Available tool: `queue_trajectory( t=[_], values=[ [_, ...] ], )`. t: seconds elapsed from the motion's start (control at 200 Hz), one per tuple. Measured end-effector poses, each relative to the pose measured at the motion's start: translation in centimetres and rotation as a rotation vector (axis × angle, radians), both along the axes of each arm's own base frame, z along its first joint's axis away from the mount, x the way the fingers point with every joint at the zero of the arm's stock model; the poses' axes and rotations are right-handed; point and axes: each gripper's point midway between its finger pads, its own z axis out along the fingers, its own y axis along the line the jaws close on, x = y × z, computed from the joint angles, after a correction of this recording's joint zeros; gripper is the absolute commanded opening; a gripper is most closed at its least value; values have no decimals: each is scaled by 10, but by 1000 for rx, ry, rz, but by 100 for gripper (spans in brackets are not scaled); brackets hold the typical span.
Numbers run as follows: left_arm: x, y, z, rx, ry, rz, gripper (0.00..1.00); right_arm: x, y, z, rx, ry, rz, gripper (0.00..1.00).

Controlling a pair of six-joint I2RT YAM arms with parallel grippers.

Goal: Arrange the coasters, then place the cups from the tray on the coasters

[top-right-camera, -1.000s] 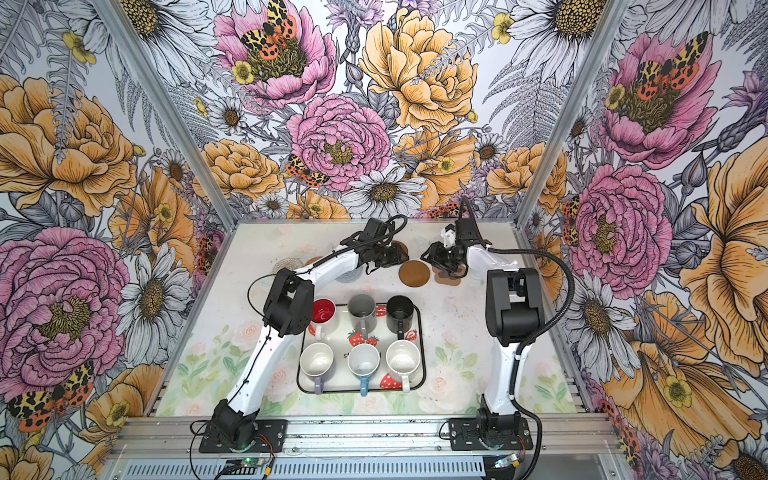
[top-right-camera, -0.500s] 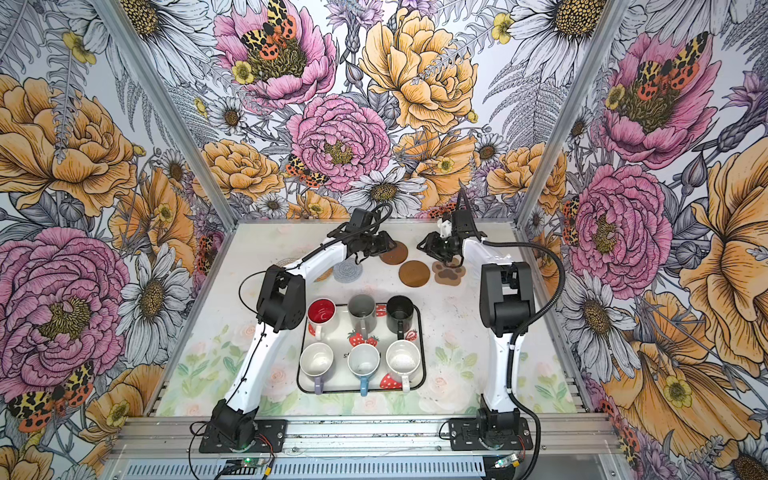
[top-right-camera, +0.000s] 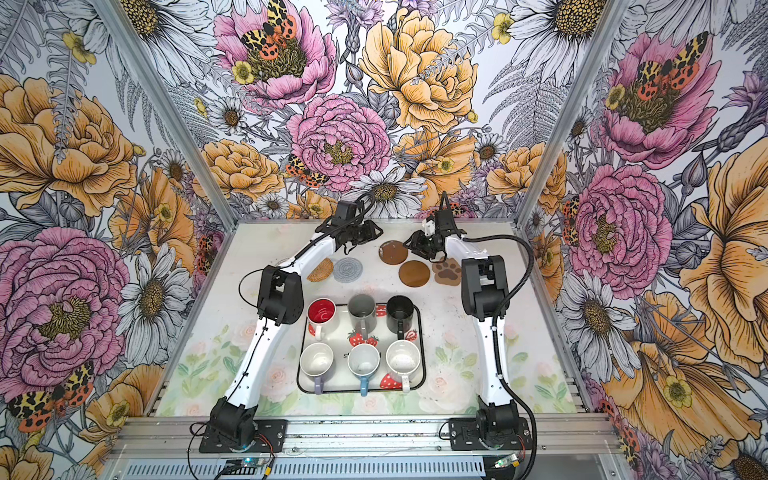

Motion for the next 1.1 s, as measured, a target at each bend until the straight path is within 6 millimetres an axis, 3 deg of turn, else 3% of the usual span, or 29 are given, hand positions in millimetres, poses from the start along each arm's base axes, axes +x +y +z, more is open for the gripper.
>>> queue_trajectory(
  t=[0.19, 0.455, 0.886, 1.101],
  values=[
    [1, 0, -30, 5, 37, -8, 36, 15, 4, -1, 26, -9, -6, 49],
    [11, 1, -15, -53, 1, -3, 36, 35, 13, -10, 81, -13, -5, 48],
    [11, -1, -42, -57, 37, 7, 35, 33, 38, -10, 150, -6, 57, 48],
    [9, -4, -42, -65, 43, 8, 34, 25, 51, -12, 167, 7, 93, 46]
  ],
)
